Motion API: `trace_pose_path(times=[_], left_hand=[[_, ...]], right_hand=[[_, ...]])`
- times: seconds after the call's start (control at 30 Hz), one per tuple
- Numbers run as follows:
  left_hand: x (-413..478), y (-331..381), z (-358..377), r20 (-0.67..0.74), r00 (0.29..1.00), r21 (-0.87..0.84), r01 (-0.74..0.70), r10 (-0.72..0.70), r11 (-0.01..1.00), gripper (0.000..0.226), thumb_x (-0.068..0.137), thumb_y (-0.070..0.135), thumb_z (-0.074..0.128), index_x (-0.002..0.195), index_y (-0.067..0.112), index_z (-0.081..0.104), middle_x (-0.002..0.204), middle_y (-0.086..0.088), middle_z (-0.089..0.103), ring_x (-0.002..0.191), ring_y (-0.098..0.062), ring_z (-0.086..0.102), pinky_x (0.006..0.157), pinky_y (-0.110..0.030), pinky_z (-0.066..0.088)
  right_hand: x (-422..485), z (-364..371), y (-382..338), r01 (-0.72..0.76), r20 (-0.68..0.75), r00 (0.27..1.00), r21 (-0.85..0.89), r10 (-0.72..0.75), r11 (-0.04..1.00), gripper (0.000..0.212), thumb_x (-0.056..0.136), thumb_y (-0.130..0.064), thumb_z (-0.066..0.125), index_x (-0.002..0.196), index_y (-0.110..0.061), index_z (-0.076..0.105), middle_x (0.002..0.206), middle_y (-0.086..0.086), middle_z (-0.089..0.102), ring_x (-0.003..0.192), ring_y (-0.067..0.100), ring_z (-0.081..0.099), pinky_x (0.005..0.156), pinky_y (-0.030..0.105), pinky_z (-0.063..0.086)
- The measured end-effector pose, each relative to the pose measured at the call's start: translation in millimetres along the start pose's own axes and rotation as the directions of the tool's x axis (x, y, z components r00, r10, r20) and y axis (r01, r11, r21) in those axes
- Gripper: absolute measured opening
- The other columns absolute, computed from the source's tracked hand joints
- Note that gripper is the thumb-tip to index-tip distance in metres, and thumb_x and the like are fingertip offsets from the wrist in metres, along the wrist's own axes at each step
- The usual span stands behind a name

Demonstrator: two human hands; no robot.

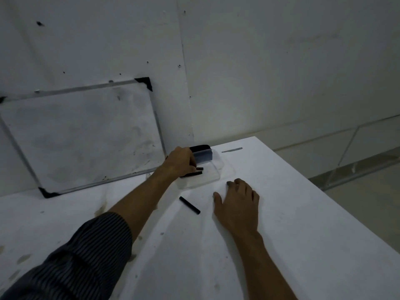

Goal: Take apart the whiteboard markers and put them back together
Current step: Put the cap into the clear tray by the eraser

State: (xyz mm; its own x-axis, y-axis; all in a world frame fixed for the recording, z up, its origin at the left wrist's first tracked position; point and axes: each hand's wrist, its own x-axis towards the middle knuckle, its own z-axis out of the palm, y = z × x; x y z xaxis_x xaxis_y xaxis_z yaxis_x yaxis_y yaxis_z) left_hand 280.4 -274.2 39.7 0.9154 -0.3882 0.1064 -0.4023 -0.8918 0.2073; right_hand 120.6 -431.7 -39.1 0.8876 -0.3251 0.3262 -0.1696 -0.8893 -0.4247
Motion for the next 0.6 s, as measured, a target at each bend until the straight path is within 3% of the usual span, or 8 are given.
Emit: trace_pose_path(times=[0.17,0.3,0.43,0.5,0.6], left_hand=[[-6,-4,-3,0.057,0.998,-0.005,-0.035,0.035,0.999,0.023,0.093,0.02,0.072,0.111,0.01,0.08,0.112,-0.007,0.079,0.095,-0.021,0.073,0.088,-0.026,0.055],[-40,7,-25,-0.014,0.997,-0.076,-0.072,0.071,0.995,0.03,0.099,0.025,0.062,0.117,0.006,0.075,0.113,-0.01,0.077,0.098,-0.025,0.072,0.091,-0.037,0.058],[-108,7,-40,-0.174,0.977,-0.188,-0.153,0.12,0.97,0.034,0.1,0.031,0.061,0.129,0.013,0.068,0.119,-0.003,0.072,0.101,-0.014,0.067,0.089,-0.026,0.053],[-146,-3,-37,-0.166,0.976,-0.199,-0.174,0.142,0.964,0.033,0.1,0.037,0.059,0.127,0.02,0.068,0.119,0.004,0.071,0.098,-0.005,0.064,0.087,-0.021,0.052],[-201,-24,-28,-0.108,0.986,-0.174,-0.141,0.123,0.975,0.033,0.101,0.042,0.056,0.129,0.027,0.065,0.124,0.008,0.067,0.102,-0.004,0.06,0.091,-0.021,0.049]], right_hand=[[-1,-3,-3,-0.011,-0.01,1.0,0.022,0.011,1.0,0.055,0.096,-0.051,0.051,0.132,-0.012,0.062,0.143,0.013,0.056,0.134,0.029,0.048,0.111,0.045,0.031],[3,-13,-6,-0.056,0.062,0.997,0.161,0.046,0.985,0.047,0.1,-0.051,0.046,0.128,-0.019,0.066,0.139,0.007,0.059,0.131,0.026,0.05,0.112,0.042,0.03],[3,-26,-17,-0.031,0.218,0.975,0.341,-0.048,0.939,0.04,0.097,-0.049,0.056,0.123,-0.021,0.069,0.126,0.006,0.068,0.115,0.023,0.064,0.105,0.041,0.047],[-8,-29,-27,-0.013,0.288,0.951,0.391,-0.109,0.92,0.038,0.096,-0.048,0.06,0.121,-0.02,0.069,0.123,0.003,0.069,0.11,0.019,0.066,0.101,0.039,0.051],[-27,-25,-41,0.094,0.269,0.946,0.308,-0.182,0.947,0.04,0.091,-0.048,0.065,0.12,-0.02,0.07,0.121,0.003,0.067,0.112,0.022,0.063,0.1,0.04,0.05]])
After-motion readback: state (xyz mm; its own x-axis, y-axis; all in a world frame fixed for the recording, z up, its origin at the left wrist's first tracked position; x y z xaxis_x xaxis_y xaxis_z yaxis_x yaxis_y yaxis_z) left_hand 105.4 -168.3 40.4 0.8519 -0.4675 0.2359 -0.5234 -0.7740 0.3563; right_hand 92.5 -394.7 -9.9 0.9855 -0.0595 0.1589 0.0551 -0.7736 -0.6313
